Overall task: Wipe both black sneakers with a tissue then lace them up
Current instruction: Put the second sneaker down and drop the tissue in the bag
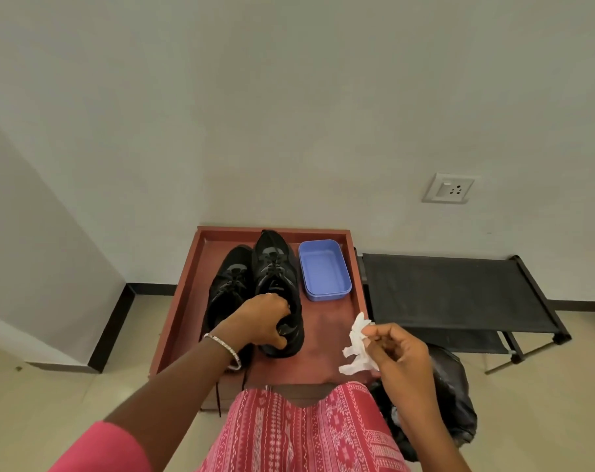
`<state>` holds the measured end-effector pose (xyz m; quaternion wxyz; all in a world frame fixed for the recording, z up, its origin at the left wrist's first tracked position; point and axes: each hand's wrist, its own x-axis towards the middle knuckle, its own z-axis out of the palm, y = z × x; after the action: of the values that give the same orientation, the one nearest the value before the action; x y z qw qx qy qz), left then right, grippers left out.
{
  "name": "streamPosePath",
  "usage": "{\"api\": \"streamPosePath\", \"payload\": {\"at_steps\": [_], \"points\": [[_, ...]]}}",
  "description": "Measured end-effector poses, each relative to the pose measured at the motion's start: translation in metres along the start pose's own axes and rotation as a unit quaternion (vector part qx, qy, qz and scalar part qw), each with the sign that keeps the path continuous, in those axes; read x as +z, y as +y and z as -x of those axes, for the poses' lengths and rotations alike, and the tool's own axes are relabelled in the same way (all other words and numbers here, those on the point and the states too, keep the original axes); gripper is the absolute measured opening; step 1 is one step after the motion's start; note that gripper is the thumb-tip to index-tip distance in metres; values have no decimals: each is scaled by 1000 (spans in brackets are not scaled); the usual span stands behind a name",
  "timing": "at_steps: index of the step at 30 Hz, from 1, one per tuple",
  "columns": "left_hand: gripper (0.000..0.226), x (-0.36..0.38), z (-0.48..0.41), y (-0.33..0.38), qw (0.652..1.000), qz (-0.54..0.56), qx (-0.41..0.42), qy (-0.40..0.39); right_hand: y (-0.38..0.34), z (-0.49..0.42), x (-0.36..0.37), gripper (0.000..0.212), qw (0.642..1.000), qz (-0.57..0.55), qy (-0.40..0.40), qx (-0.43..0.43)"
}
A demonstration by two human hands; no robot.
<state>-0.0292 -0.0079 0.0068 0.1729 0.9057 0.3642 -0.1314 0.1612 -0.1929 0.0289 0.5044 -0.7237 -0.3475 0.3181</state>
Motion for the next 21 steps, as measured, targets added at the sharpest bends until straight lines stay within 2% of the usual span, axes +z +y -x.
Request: {"api": "streamPosePath", "payload": {"at_steps": [11,15,21], "points": [[46,46,-13,-6,1000,-29,-7,7,9,-4,24,25,997,-39,26,62],[52,56,-10,-3,999,-43,-12,1,12,1,25,22,991,-80,13,106],[54,62,-9,3,999,-47,-9,-4,20,11,15,26,984,-122,-4,127]]}}
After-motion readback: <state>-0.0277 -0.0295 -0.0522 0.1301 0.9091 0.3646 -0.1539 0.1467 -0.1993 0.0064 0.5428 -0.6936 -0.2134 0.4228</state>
